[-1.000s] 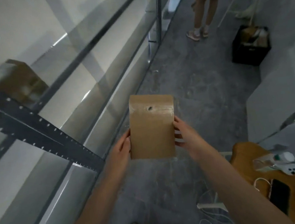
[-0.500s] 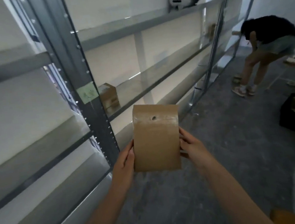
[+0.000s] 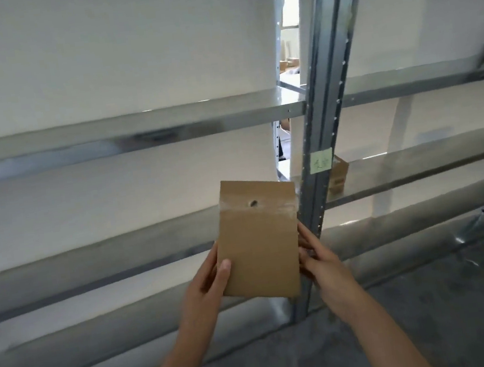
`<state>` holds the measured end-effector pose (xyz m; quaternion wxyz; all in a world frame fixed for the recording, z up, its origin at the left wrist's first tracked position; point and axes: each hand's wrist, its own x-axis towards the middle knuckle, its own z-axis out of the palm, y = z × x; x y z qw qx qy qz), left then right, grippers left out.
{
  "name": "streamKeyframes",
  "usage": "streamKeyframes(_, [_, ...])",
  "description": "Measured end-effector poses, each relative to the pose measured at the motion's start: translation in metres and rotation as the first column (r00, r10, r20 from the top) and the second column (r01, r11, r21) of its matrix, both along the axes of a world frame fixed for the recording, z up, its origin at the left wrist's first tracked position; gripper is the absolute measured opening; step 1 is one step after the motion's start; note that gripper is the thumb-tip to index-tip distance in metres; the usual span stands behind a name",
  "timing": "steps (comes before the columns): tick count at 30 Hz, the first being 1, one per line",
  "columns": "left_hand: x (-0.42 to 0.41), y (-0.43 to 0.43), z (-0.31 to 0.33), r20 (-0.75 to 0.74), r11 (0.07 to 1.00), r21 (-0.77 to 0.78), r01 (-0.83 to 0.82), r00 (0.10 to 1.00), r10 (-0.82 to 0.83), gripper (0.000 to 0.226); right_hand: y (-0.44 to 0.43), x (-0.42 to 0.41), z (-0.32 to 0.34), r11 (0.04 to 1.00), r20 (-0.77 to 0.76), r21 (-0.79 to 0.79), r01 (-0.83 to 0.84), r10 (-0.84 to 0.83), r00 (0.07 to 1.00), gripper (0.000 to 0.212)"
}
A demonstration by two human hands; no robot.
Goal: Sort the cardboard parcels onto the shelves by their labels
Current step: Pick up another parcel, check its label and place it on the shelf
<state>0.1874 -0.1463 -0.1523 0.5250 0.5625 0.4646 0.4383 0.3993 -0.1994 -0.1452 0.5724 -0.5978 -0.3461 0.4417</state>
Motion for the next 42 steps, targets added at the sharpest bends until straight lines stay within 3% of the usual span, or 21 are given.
streamKeyframes(6, [-0.054,-0.02,0.009,0.069,0.994,0.059,-0.093,0.994,0.088,0.047,0.004,-0.053,0.024,0.976,-0.076,0.006,-0.217,0.217,0.973,0.035])
streamKeyframes(9, [-0.071,-0.028,0.013,0.088,0.988,0.064,-0.138,0.987,0.132,0.033,0.006,-0.071,0.033,0.961,-0.017,0.006,-0.278,0.278,0.961,0.053])
streamKeyframes(11, [-0.08,-0.032,0.014,0.097,0.988,0.056,-0.141,0.986,0.135,0.036,0.007,-0.079,0.038,0.963,0.009,-0.009,-0.269,0.269,0.963,0.066])
streamKeyframes(15, [-0.092,-0.038,0.021,0.103,0.984,0.081,-0.16,0.983,0.151,0.034,0.009,-0.086,0.046,0.964,0.068,0.027,-0.266,0.264,0.962,0.071])
streamKeyframes(21, [-0.105,-0.042,0.03,0.049,0.967,0.14,-0.212,0.977,0.207,0.037,0.02,-0.097,0.061,0.931,0.019,0.049,-0.363,0.362,0.932,0.044])
streamKeyframes(27, [-0.117,-0.04,0.032,0.049,0.948,0.201,-0.248,0.969,0.243,0.044,0.027,-0.106,0.069,0.918,-0.017,0.062,-0.392,0.394,0.919,0.036])
streamKeyframes(36, [-0.122,-0.032,0.032,0.172,0.967,0.057,-0.248,0.957,0.235,0.08,0.03,-0.117,0.064,0.925,-0.049,0.043,-0.376,0.378,0.924,0.04])
streamKeyframes(42, [-0.127,-0.027,0.038,0.13,0.983,-0.01,-0.185,0.974,0.185,0.082,0.032,-0.122,0.065,0.925,-0.084,0.065,-0.374,0.378,0.922,0.034])
